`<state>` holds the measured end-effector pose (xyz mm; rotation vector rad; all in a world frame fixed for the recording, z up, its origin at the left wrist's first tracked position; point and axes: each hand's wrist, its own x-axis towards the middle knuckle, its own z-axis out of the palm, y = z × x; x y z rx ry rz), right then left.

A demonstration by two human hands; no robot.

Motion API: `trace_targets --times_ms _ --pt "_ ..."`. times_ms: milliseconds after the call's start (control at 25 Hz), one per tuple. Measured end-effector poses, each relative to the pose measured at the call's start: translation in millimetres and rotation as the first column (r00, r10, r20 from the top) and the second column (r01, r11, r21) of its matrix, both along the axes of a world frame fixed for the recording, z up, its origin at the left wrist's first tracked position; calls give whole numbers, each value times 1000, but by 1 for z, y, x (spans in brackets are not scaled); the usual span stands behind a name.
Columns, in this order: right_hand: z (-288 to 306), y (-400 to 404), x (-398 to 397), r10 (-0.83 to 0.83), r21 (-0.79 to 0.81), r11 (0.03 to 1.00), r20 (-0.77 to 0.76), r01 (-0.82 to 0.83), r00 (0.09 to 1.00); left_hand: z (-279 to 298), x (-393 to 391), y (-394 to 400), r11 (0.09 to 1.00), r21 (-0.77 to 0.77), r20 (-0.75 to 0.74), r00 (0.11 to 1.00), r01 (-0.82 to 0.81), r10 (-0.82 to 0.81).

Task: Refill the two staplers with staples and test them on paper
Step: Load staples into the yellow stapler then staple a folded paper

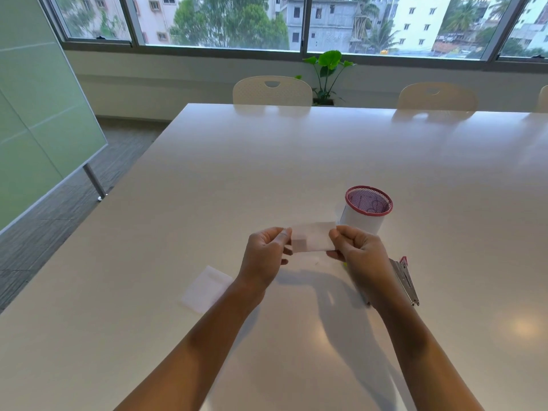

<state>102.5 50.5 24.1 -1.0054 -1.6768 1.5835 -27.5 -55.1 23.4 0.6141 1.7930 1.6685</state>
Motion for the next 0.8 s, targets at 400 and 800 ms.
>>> trace_targets --times_ms 400,800 --pt "39 56 34 -464 661 665 -1 349 886 -25 -22 -1 976 -182 -408 912 -118 34" --pt "27 73 29 -457 775 602 136 192 879 -40 -31 -4 919 -392 -484 842 35 -239"
